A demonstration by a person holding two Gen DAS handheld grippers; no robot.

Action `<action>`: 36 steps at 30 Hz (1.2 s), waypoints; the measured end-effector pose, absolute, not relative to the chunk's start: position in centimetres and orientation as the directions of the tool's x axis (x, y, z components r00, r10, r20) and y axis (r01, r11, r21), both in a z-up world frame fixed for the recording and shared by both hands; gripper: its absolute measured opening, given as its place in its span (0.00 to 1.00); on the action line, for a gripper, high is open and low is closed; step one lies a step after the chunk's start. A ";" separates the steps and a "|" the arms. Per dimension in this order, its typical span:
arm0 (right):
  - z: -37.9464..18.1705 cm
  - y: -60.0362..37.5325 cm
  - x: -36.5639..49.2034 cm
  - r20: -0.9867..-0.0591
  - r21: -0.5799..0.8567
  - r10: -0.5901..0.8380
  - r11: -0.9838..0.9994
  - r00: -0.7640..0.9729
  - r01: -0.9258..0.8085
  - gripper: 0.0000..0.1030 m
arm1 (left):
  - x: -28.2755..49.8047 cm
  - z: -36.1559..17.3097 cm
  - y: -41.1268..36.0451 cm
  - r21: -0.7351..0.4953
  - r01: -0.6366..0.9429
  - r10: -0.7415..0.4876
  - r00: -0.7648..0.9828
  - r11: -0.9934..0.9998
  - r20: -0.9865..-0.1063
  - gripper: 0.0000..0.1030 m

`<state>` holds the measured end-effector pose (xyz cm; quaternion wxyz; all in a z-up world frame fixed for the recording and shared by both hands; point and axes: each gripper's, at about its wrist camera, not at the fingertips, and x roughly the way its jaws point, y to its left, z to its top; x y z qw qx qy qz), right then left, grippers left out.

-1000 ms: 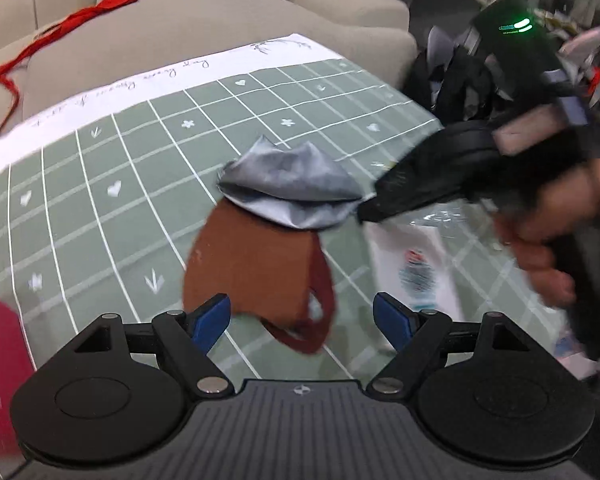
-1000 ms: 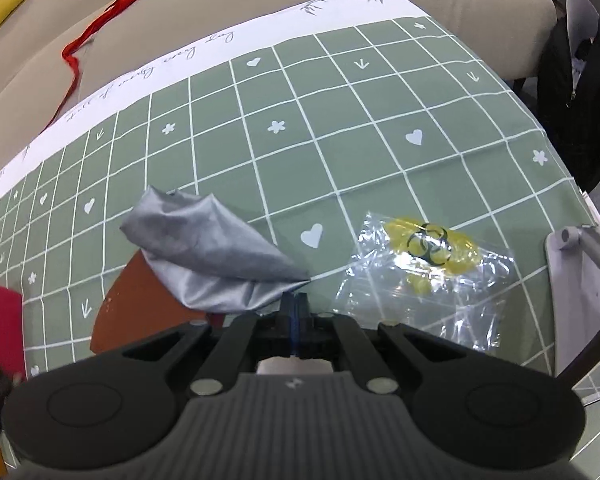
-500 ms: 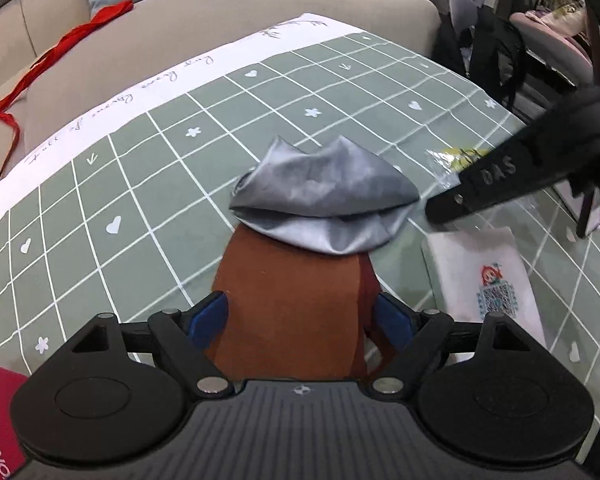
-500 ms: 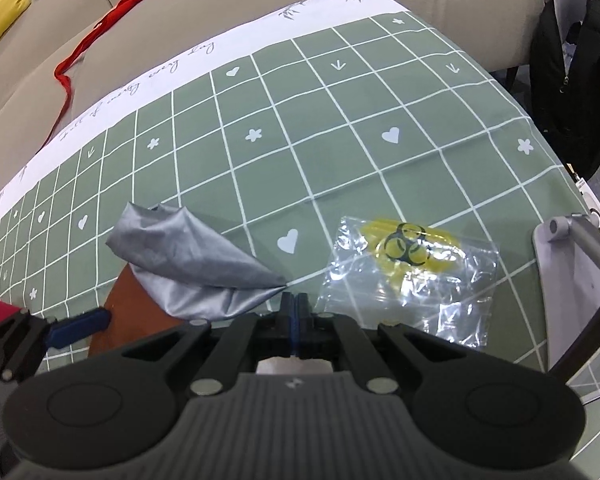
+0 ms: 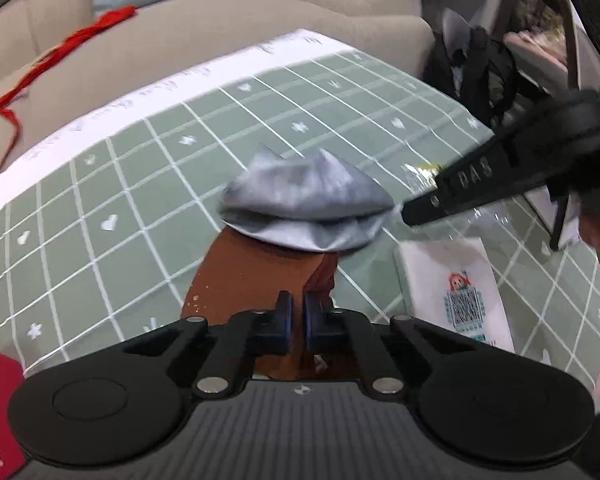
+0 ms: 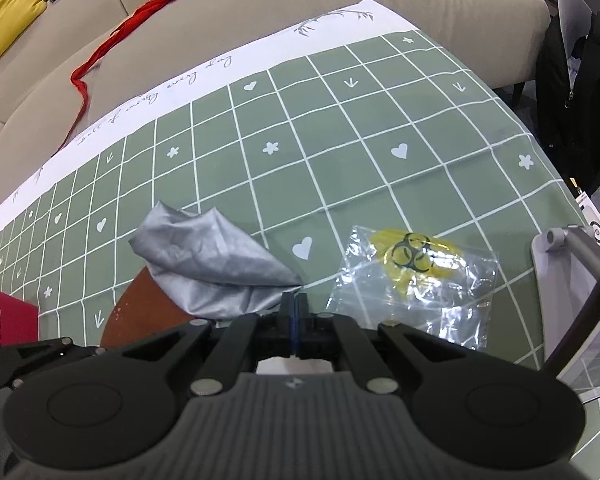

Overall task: Organize soft objects
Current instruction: 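Lift the brown cloth with the left tool while the right tool moves over the clear bag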

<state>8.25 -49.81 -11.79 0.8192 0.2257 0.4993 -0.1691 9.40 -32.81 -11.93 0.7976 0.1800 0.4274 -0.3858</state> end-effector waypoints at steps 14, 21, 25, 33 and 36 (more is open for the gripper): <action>-10.2 -48.8 7.4 -0.880 0.183 -0.076 0.857 0.470 0.482 0.00 | 9.3 -10.1 -30.6 -0.062 0.690 -0.419 0.363 0.721 -0.833 0.06; -8.6 -46.1 7.5 -0.873 0.138 -0.121 0.869 0.473 0.476 0.00 | 10.3 -8.5 -29.0 -0.122 0.610 -0.392 0.331 0.783 -0.858 0.06; -7.6 -44.7 7.2 -0.867 0.134 -0.123 0.875 0.483 0.465 0.00 | 10.2 -6.7 -27.9 -0.137 0.600 -0.406 0.340 0.788 -0.848 0.06; -4.2 -43.3 5.3 -0.831 0.131 -0.168 0.868 0.531 0.479 0.00 | 10.5 -3.4 -24.7 -0.207 0.578 -0.462 0.339 0.789 -0.820 0.06; -2.9 -42.4 4.8 -0.815 0.134 -0.172 0.873 0.553 0.470 0.00 | 10.5 -2.5 -23.4 -0.254 0.565 -0.492 0.320 0.785 -0.810 0.06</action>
